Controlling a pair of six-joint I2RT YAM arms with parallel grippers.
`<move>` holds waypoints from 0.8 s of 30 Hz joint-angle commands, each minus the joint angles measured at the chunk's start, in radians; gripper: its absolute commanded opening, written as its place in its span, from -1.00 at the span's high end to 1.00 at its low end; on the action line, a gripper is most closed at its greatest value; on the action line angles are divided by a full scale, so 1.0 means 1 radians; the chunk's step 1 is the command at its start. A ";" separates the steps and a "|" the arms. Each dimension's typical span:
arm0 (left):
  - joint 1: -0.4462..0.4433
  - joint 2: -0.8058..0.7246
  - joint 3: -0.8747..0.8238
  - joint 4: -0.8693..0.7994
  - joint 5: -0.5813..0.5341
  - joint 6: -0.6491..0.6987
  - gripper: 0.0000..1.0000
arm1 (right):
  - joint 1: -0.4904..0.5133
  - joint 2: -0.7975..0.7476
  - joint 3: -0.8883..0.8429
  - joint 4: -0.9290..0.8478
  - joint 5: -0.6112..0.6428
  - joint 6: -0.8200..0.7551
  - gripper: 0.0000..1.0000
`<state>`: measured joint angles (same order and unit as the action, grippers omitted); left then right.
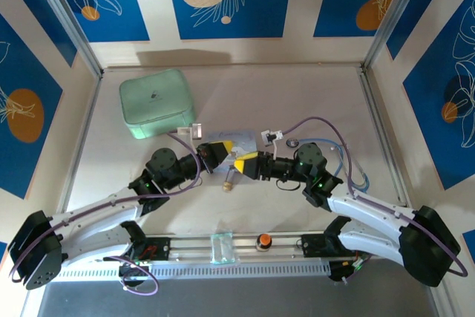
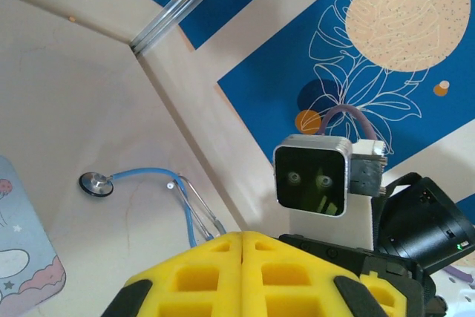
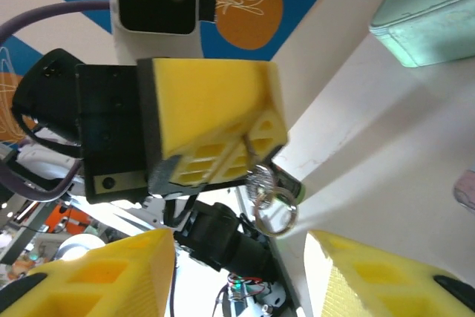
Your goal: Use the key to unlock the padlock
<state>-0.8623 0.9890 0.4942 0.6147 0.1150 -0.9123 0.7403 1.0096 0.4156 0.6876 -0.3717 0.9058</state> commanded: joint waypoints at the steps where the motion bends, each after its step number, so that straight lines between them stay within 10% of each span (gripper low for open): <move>1: -0.006 -0.014 0.038 0.025 0.023 0.000 1.00 | 0.008 0.013 0.021 0.111 -0.023 0.012 0.06; 24: -0.006 -0.055 0.013 0.013 0.004 -0.008 1.00 | 0.002 0.078 0.047 0.133 0.046 0.016 0.04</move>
<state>-0.8623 0.9306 0.5014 0.6056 0.1181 -0.9119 0.7422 1.0798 0.4583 0.7303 -0.3222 0.9100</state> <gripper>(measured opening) 0.060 0.481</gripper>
